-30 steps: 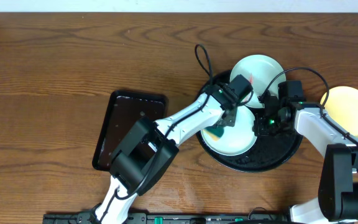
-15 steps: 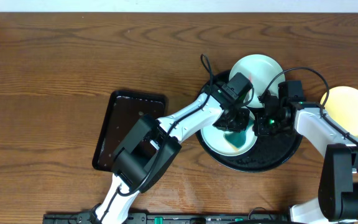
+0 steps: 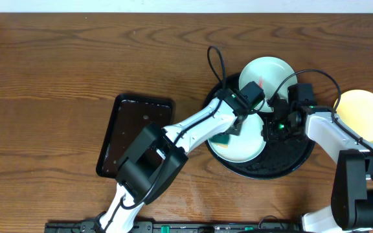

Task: Clean dirty plates on tray and stack at the side
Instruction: 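Return the sponge with the left gripper to the black rectangular tray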

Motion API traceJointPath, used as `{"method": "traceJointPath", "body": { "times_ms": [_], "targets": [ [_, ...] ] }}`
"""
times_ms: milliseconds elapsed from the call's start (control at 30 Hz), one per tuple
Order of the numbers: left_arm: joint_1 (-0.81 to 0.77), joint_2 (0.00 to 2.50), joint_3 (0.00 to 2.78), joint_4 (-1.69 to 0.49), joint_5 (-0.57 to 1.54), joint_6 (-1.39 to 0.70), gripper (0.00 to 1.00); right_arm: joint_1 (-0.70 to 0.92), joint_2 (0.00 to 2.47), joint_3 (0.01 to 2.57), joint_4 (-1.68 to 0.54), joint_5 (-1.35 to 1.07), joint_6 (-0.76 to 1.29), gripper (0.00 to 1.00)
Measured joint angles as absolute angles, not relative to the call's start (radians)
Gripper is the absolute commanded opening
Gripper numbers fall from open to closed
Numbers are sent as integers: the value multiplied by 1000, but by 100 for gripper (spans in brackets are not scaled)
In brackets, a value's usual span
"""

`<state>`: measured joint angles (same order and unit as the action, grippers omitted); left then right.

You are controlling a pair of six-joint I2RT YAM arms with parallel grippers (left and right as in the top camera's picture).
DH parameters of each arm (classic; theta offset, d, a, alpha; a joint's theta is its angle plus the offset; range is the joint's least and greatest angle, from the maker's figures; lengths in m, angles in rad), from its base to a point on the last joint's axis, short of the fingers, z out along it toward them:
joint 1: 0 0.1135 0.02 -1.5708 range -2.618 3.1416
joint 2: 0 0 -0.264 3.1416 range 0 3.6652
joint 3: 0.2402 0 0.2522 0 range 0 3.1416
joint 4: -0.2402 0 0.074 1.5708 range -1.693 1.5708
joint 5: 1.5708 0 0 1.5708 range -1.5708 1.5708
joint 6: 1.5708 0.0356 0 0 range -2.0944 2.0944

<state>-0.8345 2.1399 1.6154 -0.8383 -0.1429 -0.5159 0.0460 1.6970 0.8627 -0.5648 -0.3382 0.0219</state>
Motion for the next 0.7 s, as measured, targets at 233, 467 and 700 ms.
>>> {"method": "traceJointPath", "body": {
  "times_ms": [233,467,700],
  "targets": [
    [-835,2153,1696,-946,-302,-516,8,49,1699,863,-567,-344,30,1],
    [-805,2114,1756,-1008,-235,-514,7,49,1699,863,-559,-342,34,1],
    [-745,1920,1757,-1214,-143,-500,7,49,1699,863,-555,-341,34,5]
  ]
}}
